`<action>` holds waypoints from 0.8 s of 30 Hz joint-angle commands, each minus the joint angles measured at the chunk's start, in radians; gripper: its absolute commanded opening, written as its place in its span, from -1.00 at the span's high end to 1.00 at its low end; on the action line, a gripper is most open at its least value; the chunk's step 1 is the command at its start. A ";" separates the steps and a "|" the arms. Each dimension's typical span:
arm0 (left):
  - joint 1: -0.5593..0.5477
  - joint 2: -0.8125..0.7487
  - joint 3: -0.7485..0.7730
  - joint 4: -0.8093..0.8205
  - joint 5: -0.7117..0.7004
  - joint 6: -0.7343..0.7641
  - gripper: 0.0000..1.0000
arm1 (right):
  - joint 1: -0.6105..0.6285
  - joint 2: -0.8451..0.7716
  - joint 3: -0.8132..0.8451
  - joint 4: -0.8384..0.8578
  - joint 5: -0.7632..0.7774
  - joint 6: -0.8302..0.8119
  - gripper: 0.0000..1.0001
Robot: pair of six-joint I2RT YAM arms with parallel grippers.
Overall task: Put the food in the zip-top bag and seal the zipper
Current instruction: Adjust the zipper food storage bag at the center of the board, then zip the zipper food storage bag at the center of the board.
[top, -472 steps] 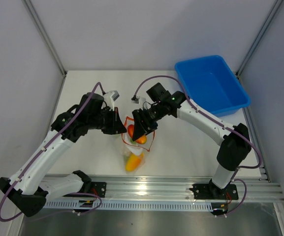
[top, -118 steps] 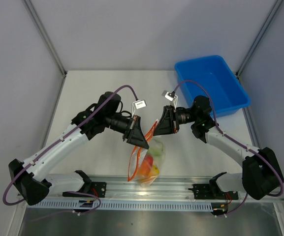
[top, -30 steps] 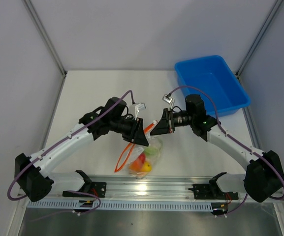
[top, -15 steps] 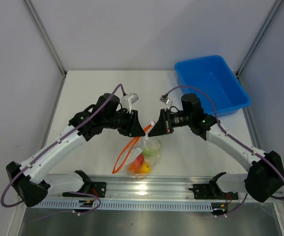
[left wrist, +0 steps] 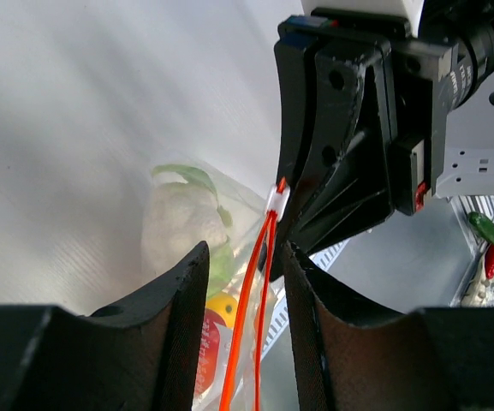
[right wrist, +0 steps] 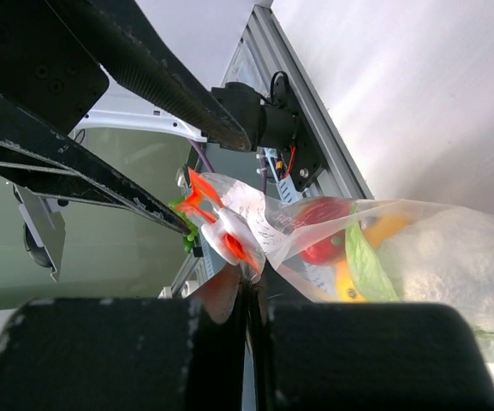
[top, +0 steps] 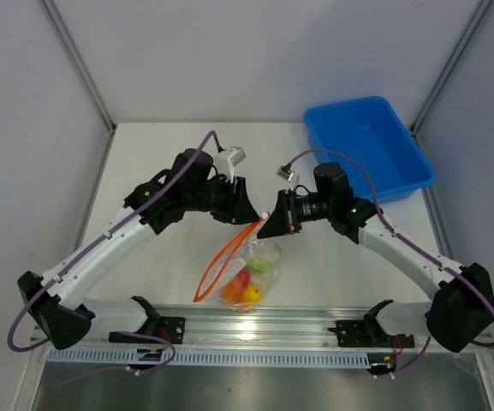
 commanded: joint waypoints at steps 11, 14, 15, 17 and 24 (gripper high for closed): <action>0.002 0.081 0.116 0.023 0.014 0.015 0.24 | 0.008 0.005 0.051 0.027 -0.023 0.006 1.00; 0.002 0.094 0.117 0.030 0.031 0.014 0.28 | 0.008 0.005 0.049 0.028 -0.026 0.009 1.00; 0.002 0.097 0.117 0.032 0.036 0.015 0.29 | 0.008 0.005 0.049 0.028 -0.026 0.009 1.00; 0.002 0.101 0.116 0.036 0.042 0.011 0.31 | 0.008 0.003 0.049 0.030 -0.028 0.010 1.00; 0.002 0.115 0.113 0.052 0.077 0.000 0.44 | 0.008 0.009 0.043 0.040 -0.032 0.018 1.00</action>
